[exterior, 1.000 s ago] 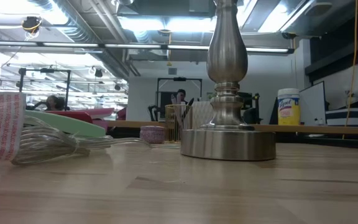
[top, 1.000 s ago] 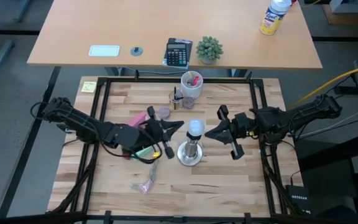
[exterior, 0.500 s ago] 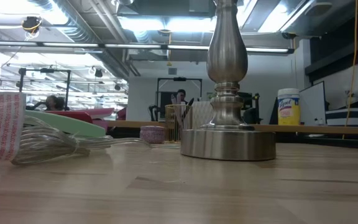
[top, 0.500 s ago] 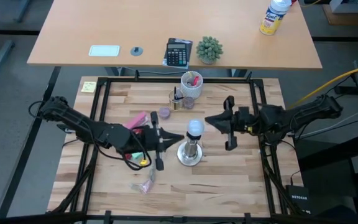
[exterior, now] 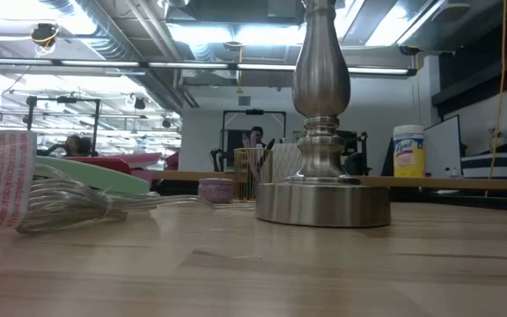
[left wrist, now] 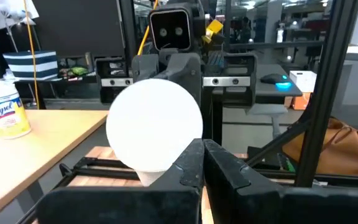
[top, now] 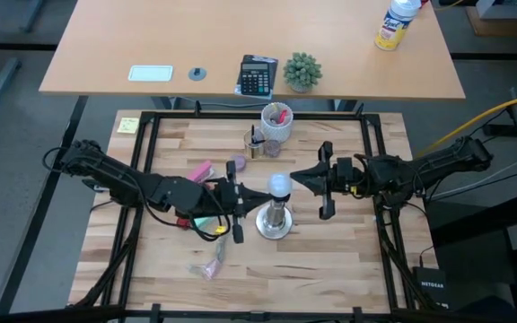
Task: Screw lightbulb
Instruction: Insert the lightbulb to the lamp
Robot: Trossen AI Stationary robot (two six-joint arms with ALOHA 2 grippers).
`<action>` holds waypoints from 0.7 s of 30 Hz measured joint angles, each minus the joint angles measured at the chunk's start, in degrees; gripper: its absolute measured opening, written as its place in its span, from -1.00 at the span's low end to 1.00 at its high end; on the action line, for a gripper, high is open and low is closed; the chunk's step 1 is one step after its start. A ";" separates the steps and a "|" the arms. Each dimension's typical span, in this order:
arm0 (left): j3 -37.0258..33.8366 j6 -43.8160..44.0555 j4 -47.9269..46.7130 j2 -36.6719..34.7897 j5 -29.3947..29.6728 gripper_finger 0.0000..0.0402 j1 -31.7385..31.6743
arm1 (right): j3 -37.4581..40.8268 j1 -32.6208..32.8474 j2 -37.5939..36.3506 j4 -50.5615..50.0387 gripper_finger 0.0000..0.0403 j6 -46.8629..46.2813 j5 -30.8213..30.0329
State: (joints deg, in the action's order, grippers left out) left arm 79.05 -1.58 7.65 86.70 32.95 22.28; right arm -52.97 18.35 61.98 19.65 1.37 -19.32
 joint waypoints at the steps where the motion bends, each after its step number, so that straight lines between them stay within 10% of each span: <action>1: 0.00 0.06 0.10 0.08 0.02 -0.99 -0.07 | 0.00 0.00 0.00 -0.01 -0.93 -0.01 0.40; 21: 0.00 -0.03 0.08 0.03 4.52 -0.99 -0.02 | 0.00 -0.04 -0.09 -0.17 -0.93 -3.28 7.21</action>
State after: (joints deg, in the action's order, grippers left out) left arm 79.05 -1.61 7.73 86.74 37.47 22.26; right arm -52.97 18.31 61.89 19.49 -1.91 -12.11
